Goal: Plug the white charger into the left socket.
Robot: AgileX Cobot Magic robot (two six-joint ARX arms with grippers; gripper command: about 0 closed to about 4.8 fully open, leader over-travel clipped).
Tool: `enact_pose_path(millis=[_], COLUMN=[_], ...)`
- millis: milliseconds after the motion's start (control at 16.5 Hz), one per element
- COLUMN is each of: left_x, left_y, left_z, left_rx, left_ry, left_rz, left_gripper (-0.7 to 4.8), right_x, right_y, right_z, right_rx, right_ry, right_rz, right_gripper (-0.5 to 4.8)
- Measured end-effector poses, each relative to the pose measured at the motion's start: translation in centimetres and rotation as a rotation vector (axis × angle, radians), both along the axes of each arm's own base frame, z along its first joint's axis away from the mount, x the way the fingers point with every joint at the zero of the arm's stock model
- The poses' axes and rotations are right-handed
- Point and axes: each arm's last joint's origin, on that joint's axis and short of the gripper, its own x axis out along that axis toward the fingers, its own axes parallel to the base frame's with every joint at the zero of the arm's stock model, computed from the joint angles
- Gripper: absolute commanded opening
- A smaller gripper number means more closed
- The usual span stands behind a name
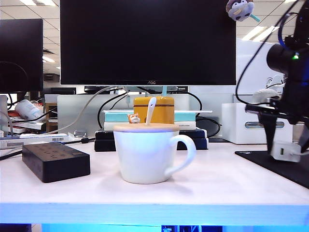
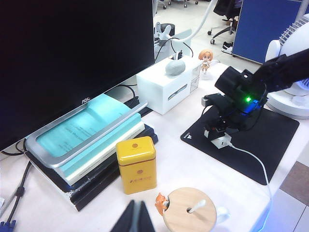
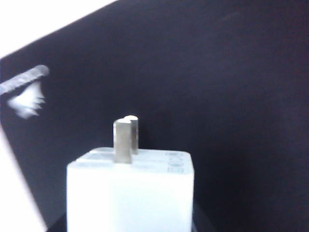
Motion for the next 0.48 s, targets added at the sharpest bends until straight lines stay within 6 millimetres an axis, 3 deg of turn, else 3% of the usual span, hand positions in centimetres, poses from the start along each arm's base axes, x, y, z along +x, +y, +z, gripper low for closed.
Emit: enact_pose_path(millis=[182,303,484], left_x=[0.0,0.0,0.0], left_y=[0.0,0.0,0.0], left_z=[0.0,0.0,0.0], left_rx=[0.0,0.0,0.0], left_ry=[0.0,0.0,0.0], left_rz=[0.0,0.0,0.0], left_gripper=[-0.06,-0.06,-0.06], right_x=[1.2,1.7,1.7], right_y=[0.0,0.1,0.7], right_z=[3.1,6.4,11.9], right_rx=[0.003,0.019,0.188], right_ry=[-0.022,-0.017,-0.083], right_rz=[-0.001,0.007,0.089], right_gripper=[2.43,2.43,2.43])
